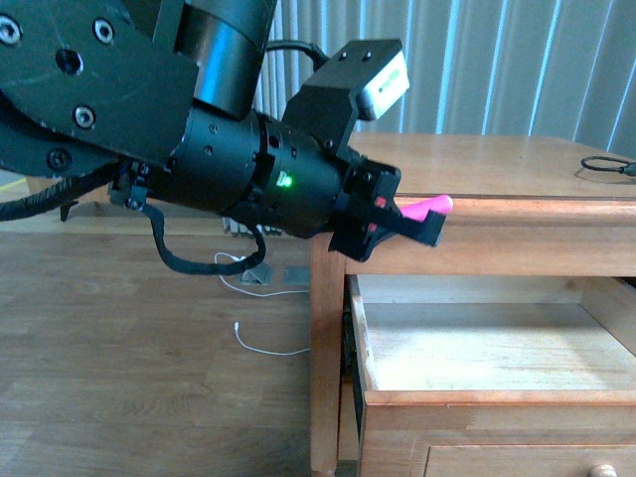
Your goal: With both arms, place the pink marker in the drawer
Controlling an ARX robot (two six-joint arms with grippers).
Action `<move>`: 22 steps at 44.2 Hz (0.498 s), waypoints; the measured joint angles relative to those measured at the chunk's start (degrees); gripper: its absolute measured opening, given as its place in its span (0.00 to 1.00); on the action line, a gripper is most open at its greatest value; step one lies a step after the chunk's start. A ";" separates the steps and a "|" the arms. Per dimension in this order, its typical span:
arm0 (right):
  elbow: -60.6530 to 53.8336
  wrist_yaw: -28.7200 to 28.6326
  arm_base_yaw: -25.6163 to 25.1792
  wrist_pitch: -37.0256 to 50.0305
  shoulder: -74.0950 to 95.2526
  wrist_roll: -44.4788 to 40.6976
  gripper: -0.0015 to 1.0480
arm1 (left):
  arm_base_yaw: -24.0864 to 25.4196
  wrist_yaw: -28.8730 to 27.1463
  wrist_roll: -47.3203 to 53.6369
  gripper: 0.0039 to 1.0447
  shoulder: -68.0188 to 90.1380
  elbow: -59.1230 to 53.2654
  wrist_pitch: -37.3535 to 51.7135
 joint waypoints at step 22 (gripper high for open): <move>0.00 0.00 0.00 0.00 0.00 0.00 0.92 | -3.87 0.96 -3.56 0.14 14.80 5.84 5.38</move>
